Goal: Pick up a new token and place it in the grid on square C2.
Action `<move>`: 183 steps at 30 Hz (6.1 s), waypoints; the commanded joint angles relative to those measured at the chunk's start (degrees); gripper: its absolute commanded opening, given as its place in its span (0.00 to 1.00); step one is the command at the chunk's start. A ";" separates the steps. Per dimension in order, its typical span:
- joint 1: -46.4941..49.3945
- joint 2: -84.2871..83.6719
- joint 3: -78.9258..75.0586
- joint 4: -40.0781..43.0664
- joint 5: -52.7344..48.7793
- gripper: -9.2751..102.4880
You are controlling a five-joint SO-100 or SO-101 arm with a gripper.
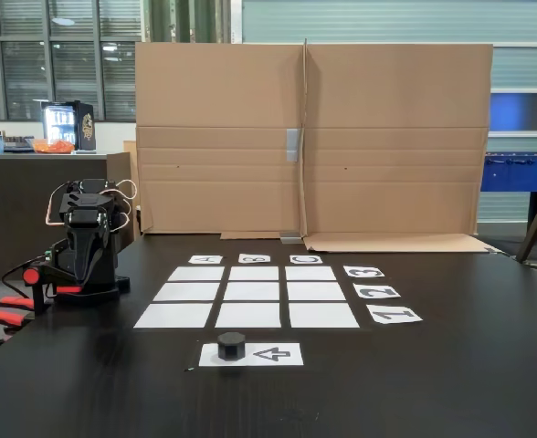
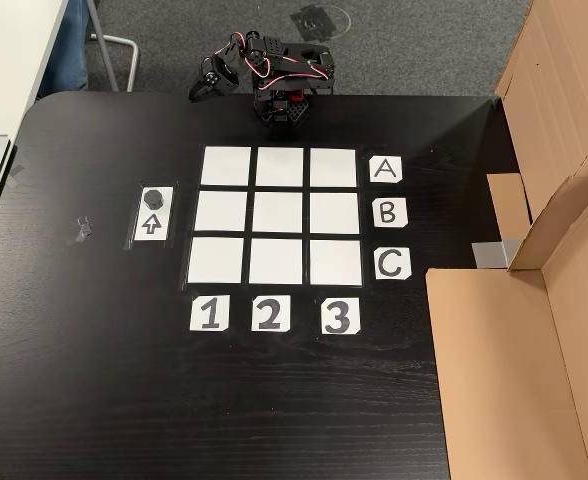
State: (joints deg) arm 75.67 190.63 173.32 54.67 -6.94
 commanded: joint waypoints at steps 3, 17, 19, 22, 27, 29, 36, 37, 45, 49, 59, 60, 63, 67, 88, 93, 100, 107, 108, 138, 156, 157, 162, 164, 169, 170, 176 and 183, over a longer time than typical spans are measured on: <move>-0.09 -0.09 -0.18 -0.70 0.18 0.08; -0.09 -0.09 -0.18 -0.70 0.18 0.08; -0.09 -0.09 -0.18 -0.70 0.18 0.08; -0.09 -0.09 -0.18 -0.70 0.18 0.08; -0.09 -0.09 -0.18 -0.70 0.18 0.08; -0.09 -0.09 -0.18 -0.70 0.18 0.08; -0.09 -0.09 -0.18 -0.70 0.00 0.08; -0.09 -0.09 -0.18 -0.70 0.00 0.08; 0.09 -0.09 -0.44 -0.70 -0.97 0.08; 0.09 -0.09 -1.41 -0.09 -2.81 0.09; -4.48 -13.18 -18.11 9.05 -3.34 0.21; -5.01 -15.21 -19.78 9.58 -3.34 0.23; -6.24 -21.36 -24.08 9.76 -3.34 0.28; -7.65 -29.18 -30.32 9.76 -3.69 0.38; -17.40 -74.44 -77.43 25.93 -0.53 0.45; -18.81 -82.62 -85.08 26.81 0.53 0.47; -19.60 -94.39 -96.06 27.42 1.41 0.48; -19.95 -106.52 -108.19 29.09 2.37 0.48; -20.13 -108.02 -109.60 29.27 2.46 0.48; -29.44 -139.83 -139.48 40.69 9.49 0.52; -33.40 -149.41 -146.78 42.10 11.87 0.53; -33.49 -150.12 -147.39 42.10 11.95 0.53; -34.01 -152.93 -150.21 42.10 12.39 0.53; -34.54 -153.72 -150.56 42.10 12.74 0.53; -35.86 -155.13 -150.73 42.10 14.15 0.53; -36.12 -155.30 -150.73 42.10 14.33 0.53; -36.56 -157.41 -152.84 42.10 15.12 0.53; -36.30 -159.35 -154.60 41.66 15.73 0.53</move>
State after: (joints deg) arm 39.55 30.85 20.83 96.33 8.53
